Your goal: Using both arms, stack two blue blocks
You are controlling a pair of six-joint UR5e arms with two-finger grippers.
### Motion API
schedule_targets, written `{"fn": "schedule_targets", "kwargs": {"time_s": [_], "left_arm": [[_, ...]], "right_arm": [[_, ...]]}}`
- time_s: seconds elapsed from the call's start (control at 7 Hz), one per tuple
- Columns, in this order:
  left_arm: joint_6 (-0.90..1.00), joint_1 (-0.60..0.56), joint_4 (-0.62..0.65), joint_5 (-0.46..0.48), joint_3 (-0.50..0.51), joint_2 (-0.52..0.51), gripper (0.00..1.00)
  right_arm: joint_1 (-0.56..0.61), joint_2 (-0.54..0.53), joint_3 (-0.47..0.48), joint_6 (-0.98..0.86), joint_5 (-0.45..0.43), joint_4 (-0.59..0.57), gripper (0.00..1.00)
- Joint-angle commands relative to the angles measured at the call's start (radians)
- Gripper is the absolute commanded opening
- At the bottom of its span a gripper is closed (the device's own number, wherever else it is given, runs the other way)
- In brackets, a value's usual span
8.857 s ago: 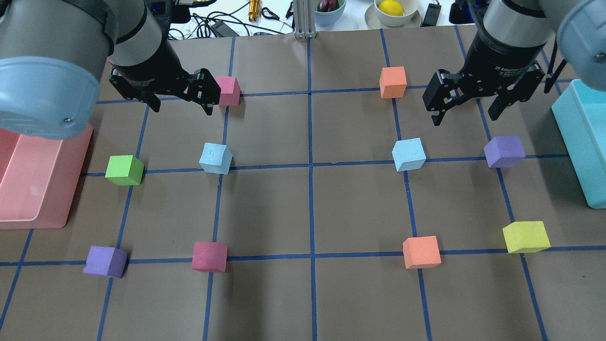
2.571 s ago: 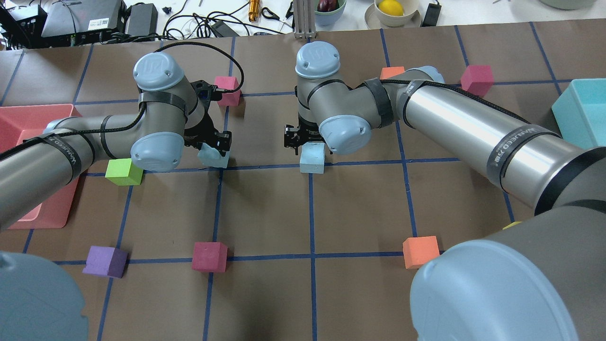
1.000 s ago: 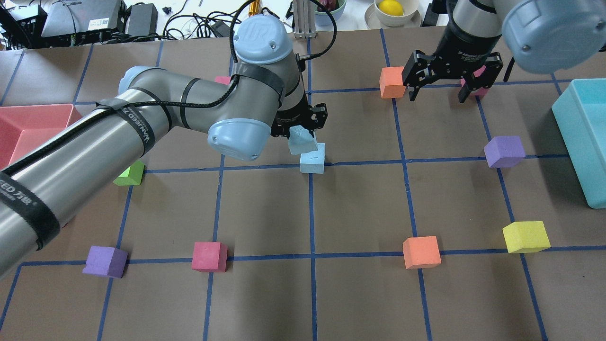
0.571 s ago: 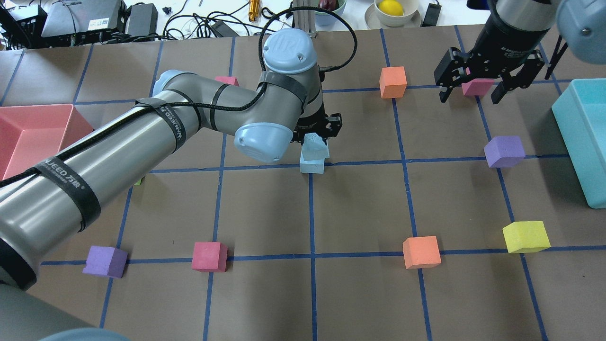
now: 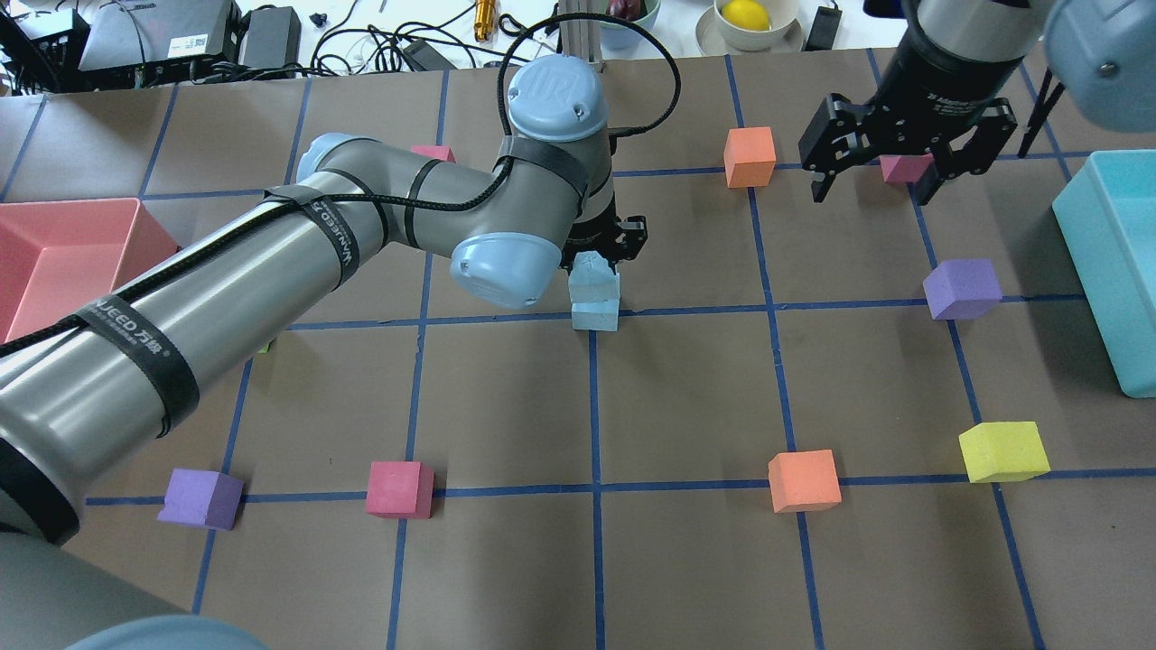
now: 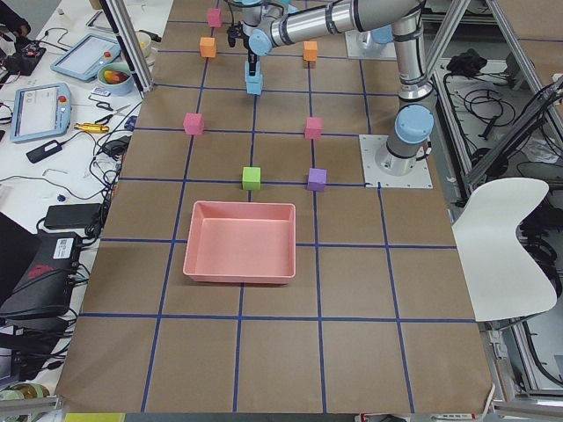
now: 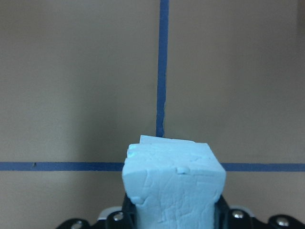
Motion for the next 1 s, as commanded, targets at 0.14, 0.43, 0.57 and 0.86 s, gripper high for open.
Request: {"fn": "schedule_targets", "kwargs": {"time_s": [0.14, 0.43, 0.57, 0.86], "left_arm": [[-0.002, -0.008, 0.001, -0.008, -0.006, -0.010, 0.00], [-0.002, -0.008, -0.003, 0.001, -0.015, -0.015, 0.67], [0.000, -0.009, 0.001, 0.004, -0.035, -0.013, 1.00], [0.001, -0.008, 0.001, -0.009, -0.024, 0.014, 1.00]], "right_arm": [[0.006, 0.000, 0.004, 0.007, 0.000, 0.000, 1.00], [0.006, 0.000, 0.004, 0.005, 0.001, 0.003, 1.00], [0.006, 0.002, 0.004, 0.005, 0.003, 0.000, 1.00], [0.006, 0.002, 0.006, 0.005, 0.003, 0.000, 1.00]]}}
